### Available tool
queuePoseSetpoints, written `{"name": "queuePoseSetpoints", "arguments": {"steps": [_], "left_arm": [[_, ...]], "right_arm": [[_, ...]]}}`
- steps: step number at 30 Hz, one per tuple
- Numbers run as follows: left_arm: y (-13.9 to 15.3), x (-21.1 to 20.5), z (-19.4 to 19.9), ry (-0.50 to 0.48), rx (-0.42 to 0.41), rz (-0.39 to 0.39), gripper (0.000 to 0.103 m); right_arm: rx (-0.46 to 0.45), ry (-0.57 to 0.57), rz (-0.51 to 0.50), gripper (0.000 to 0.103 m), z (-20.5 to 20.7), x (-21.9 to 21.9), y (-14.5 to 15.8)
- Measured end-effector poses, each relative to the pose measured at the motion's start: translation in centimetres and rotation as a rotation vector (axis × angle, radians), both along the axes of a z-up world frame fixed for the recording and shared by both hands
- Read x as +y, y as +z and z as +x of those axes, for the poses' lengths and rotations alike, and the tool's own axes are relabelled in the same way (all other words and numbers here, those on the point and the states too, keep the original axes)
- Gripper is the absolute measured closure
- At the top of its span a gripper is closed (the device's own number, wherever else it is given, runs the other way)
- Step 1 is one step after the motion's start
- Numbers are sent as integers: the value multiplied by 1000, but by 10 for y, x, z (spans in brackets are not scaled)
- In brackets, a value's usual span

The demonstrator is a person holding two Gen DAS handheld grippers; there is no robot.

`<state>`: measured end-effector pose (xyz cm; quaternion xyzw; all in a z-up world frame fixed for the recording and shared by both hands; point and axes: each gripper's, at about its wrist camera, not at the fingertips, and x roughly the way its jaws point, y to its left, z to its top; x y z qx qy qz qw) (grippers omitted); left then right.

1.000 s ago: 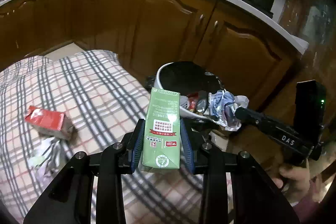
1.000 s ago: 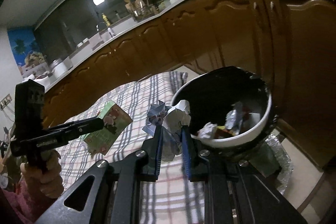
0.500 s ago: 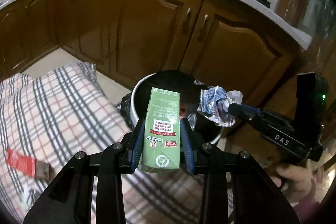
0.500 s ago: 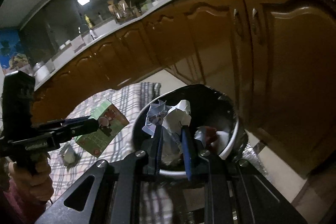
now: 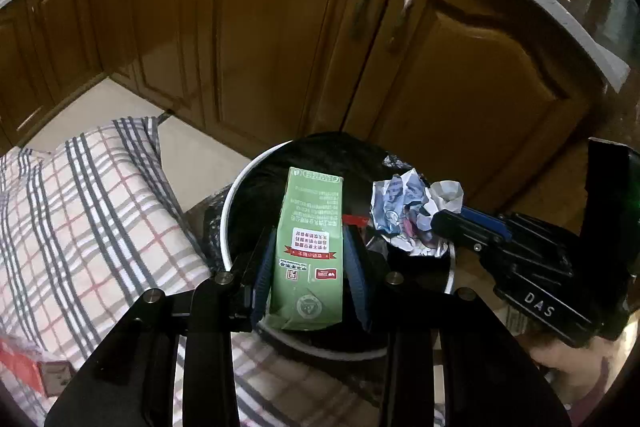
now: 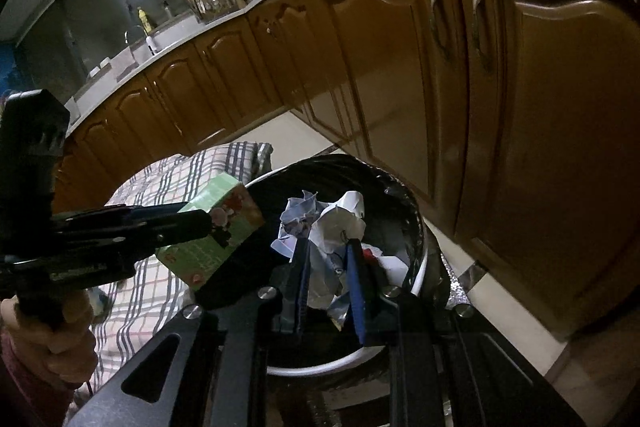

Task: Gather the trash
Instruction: 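Carry the green carton and foil paper to the bin and release both, then grasp crumpled white paper with the left tool while the right grasps the red milk carton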

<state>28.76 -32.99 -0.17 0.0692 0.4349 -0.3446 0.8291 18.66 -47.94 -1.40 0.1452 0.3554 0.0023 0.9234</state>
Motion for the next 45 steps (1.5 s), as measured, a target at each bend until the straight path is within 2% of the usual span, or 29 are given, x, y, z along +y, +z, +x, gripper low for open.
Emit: {"name": "queuePoseSetpoints", "arguments": {"steps": [5,6,9,11,13,18,23,25,29,34,40,45], "left_arm": [[-7,-5,7,5,19,1,70],[-8,-5,8,5,24,0,67],[-7,-4,4,7,22,-12,44],[-4,0,-1,12,0,-21,44],[-2,5,-3,21,-5,-31,44],[1,30,-14,69,0,-77,43],[3,65,-31,140,-23,-108,43],[4,81,-38,165,-31,-120,43],[5,113,-52,218,-49,-134,43],[5,157,-67,279,-41,-168,43],[4,204,-85,351,-42,-191,40],[-2,241,-96,423,-56,-173,39]], "right_arm": [[5,-4,4,81,7,-2,-1],[5,-7,4,80,8,-3,-1],[10,-10,12,74,10,-3,-2],[6,-9,21,71,10,-4,-1],[-6,-12,28,58,7,-3,-1],[-36,-12,55,56,-3,0,1],[-88,-7,77,42,-18,12,5],[-109,-8,89,33,-25,18,7],[-140,4,101,27,-37,33,11],[-171,29,116,13,-48,57,15],[-170,91,116,11,-49,90,12],[-163,138,115,11,-47,112,9]]}}
